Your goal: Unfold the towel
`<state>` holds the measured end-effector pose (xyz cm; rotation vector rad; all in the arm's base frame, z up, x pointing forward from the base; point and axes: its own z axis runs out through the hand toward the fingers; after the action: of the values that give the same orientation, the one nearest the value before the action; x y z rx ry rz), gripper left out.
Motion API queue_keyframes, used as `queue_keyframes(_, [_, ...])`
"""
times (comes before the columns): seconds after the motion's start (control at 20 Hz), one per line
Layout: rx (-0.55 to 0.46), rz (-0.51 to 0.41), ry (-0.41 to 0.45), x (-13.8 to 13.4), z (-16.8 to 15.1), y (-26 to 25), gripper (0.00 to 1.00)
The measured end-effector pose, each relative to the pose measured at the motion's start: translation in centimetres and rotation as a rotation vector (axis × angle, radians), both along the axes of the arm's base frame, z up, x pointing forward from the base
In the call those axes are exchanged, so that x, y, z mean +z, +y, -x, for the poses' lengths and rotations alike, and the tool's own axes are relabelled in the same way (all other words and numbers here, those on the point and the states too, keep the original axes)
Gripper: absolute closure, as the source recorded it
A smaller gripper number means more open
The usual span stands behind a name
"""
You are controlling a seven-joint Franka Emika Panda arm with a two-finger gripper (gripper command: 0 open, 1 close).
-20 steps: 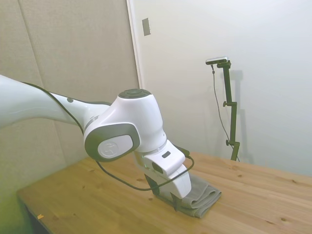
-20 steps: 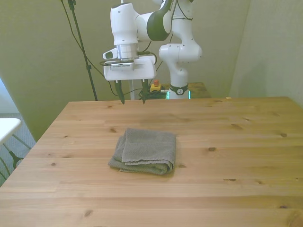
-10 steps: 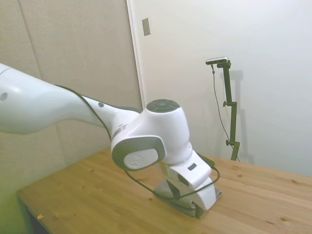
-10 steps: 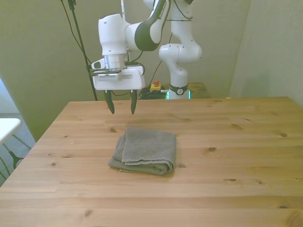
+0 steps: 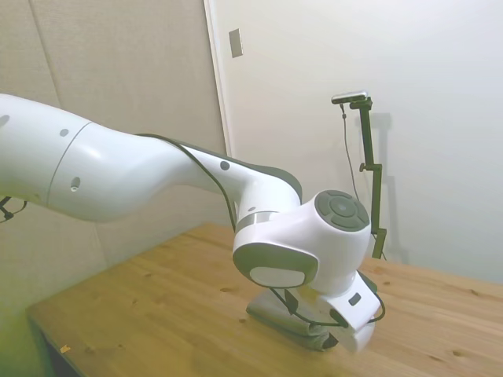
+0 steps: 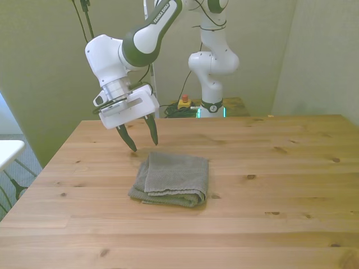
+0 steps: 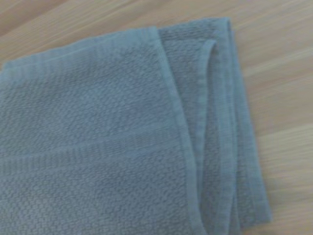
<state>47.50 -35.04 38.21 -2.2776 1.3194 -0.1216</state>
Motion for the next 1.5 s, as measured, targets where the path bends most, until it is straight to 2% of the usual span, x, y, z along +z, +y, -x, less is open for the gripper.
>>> queue_keyframes(0.3, [0.013,-0.032,-0.031,-1.1,-0.5,0.2,0.00])
queue_keyframes(0.35, [0.016,-0.034,-0.034,-1.3,-0.6,0.2,1.00])
queue_keyframes(1.5, [0.044,-0.041,-0.052,-2.3,-2.1,1.0,1.00])
